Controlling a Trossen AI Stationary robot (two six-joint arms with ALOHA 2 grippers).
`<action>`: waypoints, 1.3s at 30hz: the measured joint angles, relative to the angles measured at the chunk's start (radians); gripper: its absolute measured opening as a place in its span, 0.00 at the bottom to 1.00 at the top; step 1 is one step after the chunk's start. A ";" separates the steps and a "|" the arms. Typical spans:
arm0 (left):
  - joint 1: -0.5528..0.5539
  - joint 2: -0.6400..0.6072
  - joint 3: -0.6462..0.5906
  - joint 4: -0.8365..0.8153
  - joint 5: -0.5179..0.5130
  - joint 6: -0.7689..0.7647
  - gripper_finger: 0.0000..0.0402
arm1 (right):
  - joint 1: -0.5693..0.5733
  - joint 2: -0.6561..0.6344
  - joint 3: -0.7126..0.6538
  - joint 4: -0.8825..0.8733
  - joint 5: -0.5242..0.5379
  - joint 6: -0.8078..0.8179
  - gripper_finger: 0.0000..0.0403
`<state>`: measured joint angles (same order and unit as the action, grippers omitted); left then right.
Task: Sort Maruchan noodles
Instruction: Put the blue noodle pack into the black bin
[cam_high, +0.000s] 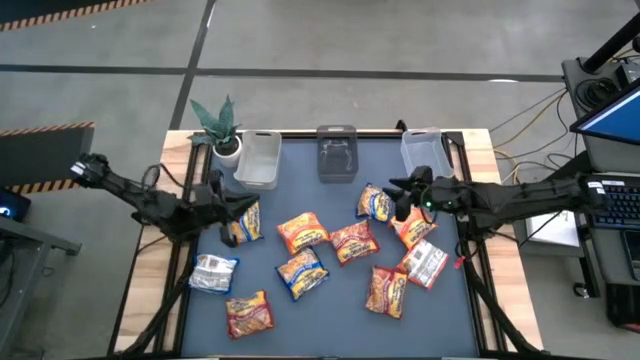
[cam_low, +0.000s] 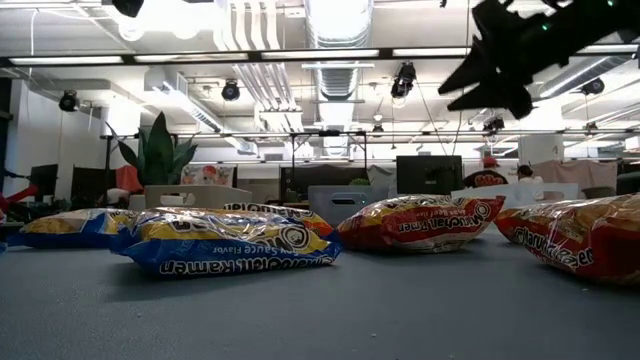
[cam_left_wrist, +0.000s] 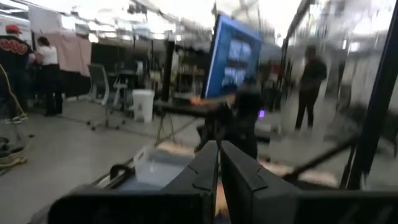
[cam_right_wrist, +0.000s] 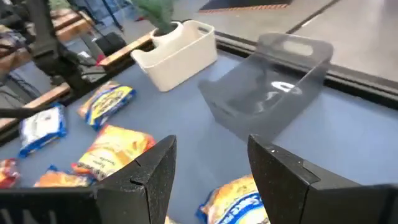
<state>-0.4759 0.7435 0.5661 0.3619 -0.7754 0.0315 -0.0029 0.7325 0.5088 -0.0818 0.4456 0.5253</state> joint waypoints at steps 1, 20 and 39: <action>0.000 0.019 0.019 -0.036 0.000 -0.009 0.00 | -0.004 0.016 0.017 0.019 0.001 0.001 0.46; -0.001 0.447 0.259 -0.582 0.211 -0.105 0.00 | -0.004 0.281 0.120 0.006 -0.008 0.060 0.46; 0.029 0.640 0.257 -0.610 0.209 -0.185 0.00 | -0.014 0.507 0.225 0.008 0.029 0.049 0.46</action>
<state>-0.4471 1.3839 0.8234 -0.2478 -0.5663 -0.1535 -0.0170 1.2392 0.7339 -0.0742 0.4749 0.5744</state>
